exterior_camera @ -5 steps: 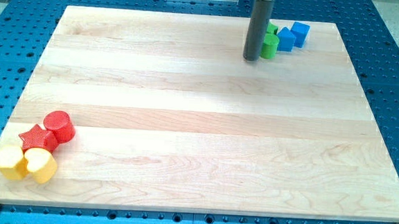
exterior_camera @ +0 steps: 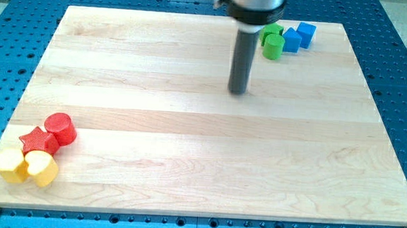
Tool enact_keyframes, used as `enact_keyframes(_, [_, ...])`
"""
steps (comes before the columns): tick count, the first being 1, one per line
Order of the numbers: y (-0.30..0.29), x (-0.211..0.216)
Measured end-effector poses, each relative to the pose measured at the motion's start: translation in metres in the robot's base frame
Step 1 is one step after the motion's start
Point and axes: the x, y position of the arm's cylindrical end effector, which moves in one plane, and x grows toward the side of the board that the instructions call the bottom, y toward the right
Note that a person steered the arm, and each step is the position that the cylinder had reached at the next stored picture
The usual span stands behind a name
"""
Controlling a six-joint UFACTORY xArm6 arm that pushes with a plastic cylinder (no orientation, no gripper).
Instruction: Move red blocks into the green blocks
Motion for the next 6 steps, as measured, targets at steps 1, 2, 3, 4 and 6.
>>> enact_keyframes(1, [-0.071,0.055])
enact_keyframes(2, [-0.149,0.144])
enact_keyframes(3, [-0.167,0.197])
enact_keyframes(4, [-0.258,0.197])
enact_keyframes(6, [-0.306,0.175])
